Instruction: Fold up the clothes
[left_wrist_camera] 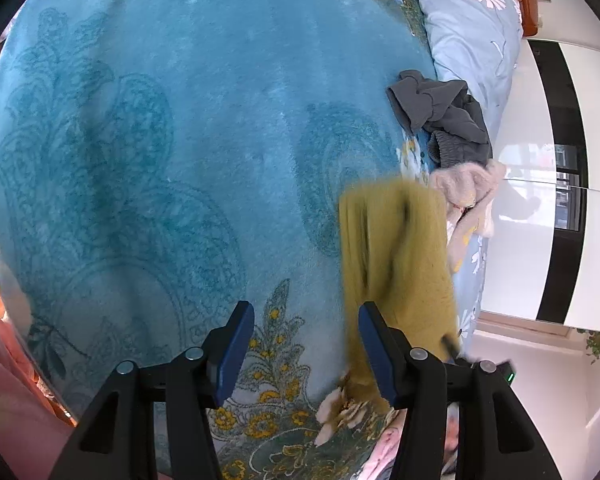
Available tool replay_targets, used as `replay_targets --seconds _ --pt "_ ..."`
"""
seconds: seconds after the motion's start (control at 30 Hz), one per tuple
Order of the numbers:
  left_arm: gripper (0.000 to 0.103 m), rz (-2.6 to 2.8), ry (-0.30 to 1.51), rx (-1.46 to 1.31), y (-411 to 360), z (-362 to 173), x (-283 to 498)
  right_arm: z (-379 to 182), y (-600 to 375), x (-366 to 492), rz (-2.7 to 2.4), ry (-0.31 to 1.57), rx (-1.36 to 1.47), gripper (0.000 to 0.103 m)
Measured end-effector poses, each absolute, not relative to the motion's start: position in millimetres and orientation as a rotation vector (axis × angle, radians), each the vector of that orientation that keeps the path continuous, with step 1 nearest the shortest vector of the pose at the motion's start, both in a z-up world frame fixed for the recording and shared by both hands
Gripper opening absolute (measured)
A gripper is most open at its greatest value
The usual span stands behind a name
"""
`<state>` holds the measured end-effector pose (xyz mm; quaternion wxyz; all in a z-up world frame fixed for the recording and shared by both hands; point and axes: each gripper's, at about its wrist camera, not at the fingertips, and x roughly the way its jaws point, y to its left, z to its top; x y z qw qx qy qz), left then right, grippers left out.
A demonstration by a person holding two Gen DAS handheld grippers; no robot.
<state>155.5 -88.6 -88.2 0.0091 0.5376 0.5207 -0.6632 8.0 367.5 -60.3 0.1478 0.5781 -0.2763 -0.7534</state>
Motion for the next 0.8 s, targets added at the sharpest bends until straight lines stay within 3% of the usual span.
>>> replay_targets --seconds 0.17,0.27,0.4,0.53,0.63,0.7,0.8 --pt "0.059 -2.131 1.625 1.656 -84 -78 147 -53 384 -33 -2.278 -0.718 1.746 0.022" --pt "0.059 -2.183 1.656 1.634 -79 -65 138 -52 389 -27 -2.317 -0.720 1.749 0.033" --pt "0.059 -2.324 1.608 1.623 -66 -33 116 -34 412 -2 -2.356 -0.827 1.705 0.037" --pt "0.059 -2.480 1.437 1.647 -48 3 88 -5 432 34 -2.408 -0.805 1.646 0.038" --pt "0.059 -2.485 1.433 1.678 -36 16 69 19 447 72 -2.444 -0.776 1.596 0.041" --pt "0.059 -2.460 1.446 1.700 -29 22 56 33 454 96 -2.466 -0.766 1.564 0.051" --pt "0.059 -2.387 1.524 1.736 -16 25 32 51 464 131 -2.486 -0.751 1.520 0.051"
